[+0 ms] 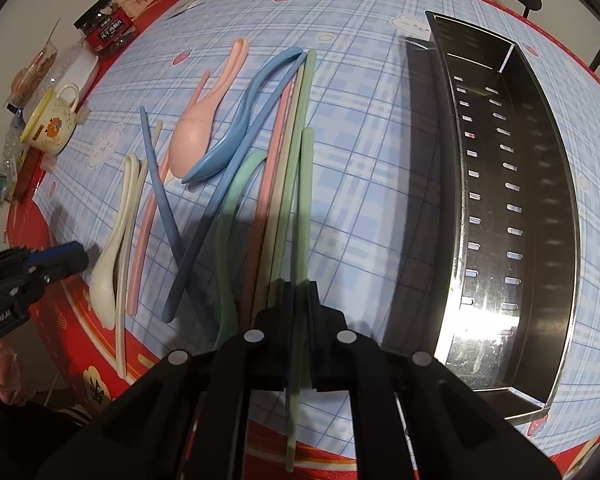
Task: Organize utensils
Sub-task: 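Grasp the cream spoon with the left tool while the right tool grasps a green chopstick, then carry the cream spoon with the left tool while the right tool carries the chopstick to the steel tray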
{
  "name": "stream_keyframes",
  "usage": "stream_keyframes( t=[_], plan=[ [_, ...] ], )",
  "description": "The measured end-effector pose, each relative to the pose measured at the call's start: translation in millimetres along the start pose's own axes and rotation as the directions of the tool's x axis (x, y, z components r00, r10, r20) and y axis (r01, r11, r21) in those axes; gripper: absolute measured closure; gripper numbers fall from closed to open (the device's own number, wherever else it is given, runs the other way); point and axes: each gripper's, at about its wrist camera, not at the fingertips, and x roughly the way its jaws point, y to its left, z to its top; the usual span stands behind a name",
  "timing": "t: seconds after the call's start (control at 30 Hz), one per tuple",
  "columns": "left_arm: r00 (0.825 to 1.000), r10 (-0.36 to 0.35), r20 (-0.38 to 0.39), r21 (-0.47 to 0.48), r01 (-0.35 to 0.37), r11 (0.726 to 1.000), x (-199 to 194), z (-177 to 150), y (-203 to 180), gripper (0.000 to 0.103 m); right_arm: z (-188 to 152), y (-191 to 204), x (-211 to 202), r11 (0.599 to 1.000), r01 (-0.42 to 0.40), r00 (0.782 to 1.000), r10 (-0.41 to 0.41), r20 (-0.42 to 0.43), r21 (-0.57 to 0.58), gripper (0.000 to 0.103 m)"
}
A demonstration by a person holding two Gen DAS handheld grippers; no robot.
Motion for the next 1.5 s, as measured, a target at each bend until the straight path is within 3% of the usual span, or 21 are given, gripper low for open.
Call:
stream_keyframes(
  t=[0.17, 0.3, 0.63, 0.8, 1.2, 1.33, 1.5],
  plan=[
    [1.0, -0.024, -0.014, -0.016, 0.024, 1.0, 7.2, -2.7, 0.5, 0.074, 1.0, 3.4, 1.0, 1.0, 0.008, 1.0, -0.008, -0.005, -0.011, 0.096],
    [0.999, -0.029, -0.038, -0.032, 0.028, 0.999, 17.7, -1.1, 2.1, 0.073, 2.0, 4.4, 1.3, 1.0, 0.004, 1.0, -0.004, -0.007, -0.014, 0.096],
    [0.987, -0.152, -0.054, -0.146, 0.143, 0.979, 25.7, -1.0, 18.6, 0.075, 2.0, 2.2, 1.6, 1.0, -0.007, 1.0, 0.006, -0.009, -0.017, 0.096],
    [0.99, -0.137, -0.041, -0.089, 0.133, 0.987, 18.3, -0.4, 5.9, 0.083, 2.0, 3.0, 1.9, 1.0, -0.007, 1.0, 0.007, -0.01, -0.015, 0.096],
    [0.998, -0.033, -0.051, 0.052, 0.036, 0.998, 24.5, 8.2, -19.9, 0.083, 1.8, 3.0, 1.7, 1.0, -0.006, 1.0, 0.006, -0.009, -0.014, 0.096],
    [0.999, 0.022, -0.034, 0.056, -0.02, 0.998, 27.4, 16.6, -18.9, 0.085, 1.8, 2.3, 1.9, 1.0, -0.006, 1.0, 0.006, -0.009, -0.014, 0.096],
    [0.999, 0.041, -0.026, 0.086, -0.038, 0.996, 27.2, 18.0, -17.8, 0.085, 2.8, 4.5, 1.8, 1.0, 0.006, 1.0, -0.007, -0.013, -0.019, 0.096]
  ],
)
